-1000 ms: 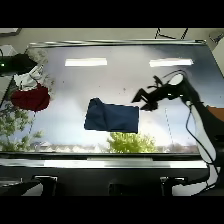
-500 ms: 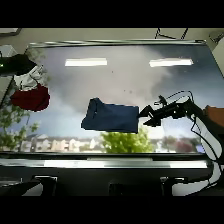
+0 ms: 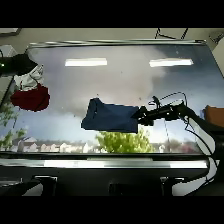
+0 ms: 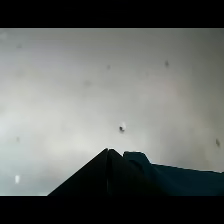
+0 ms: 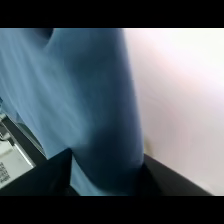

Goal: Fold the clothes and pants, and hang the long-sleeved shirts on hangers.

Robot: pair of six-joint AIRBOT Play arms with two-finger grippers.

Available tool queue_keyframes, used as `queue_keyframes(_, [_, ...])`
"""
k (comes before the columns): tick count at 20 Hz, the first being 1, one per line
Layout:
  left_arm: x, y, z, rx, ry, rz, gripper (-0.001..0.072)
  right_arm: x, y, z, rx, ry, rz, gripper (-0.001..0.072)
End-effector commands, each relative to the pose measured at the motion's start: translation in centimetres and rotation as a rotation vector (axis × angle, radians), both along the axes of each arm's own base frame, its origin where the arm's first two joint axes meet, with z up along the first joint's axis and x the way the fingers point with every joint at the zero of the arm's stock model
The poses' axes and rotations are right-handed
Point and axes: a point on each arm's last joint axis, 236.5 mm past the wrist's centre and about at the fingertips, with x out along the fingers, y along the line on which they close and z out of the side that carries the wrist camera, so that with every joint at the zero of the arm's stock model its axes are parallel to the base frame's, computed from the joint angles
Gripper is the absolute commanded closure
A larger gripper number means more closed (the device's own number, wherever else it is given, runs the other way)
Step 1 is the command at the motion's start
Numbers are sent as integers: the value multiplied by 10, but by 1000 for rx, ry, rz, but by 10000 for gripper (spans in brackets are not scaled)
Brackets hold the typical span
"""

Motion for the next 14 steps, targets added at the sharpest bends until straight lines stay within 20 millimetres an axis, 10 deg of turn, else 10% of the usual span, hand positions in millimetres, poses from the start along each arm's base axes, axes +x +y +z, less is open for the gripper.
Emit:
queue_keyframes(1, [0,0,0,-4,0,3,681,-14,22,4,27,-36,104,499])
queue_keyframes(3, [0,0,0,-3,0,3,681,-15,21,17,64,-33,124,668])
queue_keyframes(7, [0,0,1,-3,-1,4,681,32,-13,88,76,-189,62,670])
queue_keyframes(14, [1,0,-1,3,-1,0,681,91,-180,243,-205,-449,-243,670])
